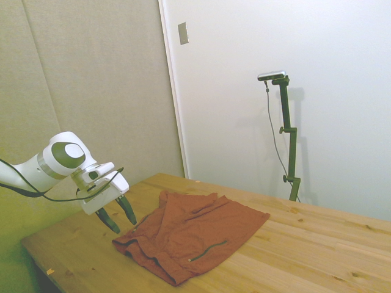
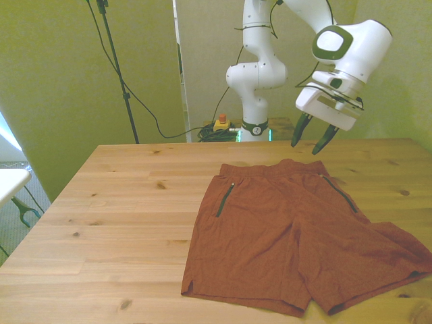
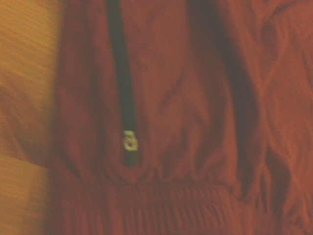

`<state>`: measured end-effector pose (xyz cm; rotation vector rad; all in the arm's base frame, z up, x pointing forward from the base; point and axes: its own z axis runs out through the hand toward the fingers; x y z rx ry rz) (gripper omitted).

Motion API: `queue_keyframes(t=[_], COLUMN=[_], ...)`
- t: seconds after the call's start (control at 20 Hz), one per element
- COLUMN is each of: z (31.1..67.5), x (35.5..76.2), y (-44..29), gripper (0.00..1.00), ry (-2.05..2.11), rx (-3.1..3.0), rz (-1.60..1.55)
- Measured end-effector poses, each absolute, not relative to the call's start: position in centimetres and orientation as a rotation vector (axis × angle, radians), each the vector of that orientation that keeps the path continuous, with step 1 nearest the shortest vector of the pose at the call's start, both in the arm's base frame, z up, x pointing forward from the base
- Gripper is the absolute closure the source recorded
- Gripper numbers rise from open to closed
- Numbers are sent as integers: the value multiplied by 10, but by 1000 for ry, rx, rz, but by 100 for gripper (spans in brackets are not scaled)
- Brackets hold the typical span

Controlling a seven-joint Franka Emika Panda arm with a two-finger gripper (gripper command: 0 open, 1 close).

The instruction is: Fold the shorts

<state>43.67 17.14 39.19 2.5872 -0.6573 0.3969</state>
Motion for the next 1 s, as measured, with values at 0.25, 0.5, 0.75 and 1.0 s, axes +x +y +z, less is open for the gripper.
queue_keyframes(t=[0.25,0.5,0.75,1.0], z=[365,344,332,331], x=[447,443,437,442], y=[208,224,232,227], gripper=[0,0,0,100], ry=[-597,-583,-567,-578], rx=[2583,2485,2430,2415], rz=[364,420,431,423])
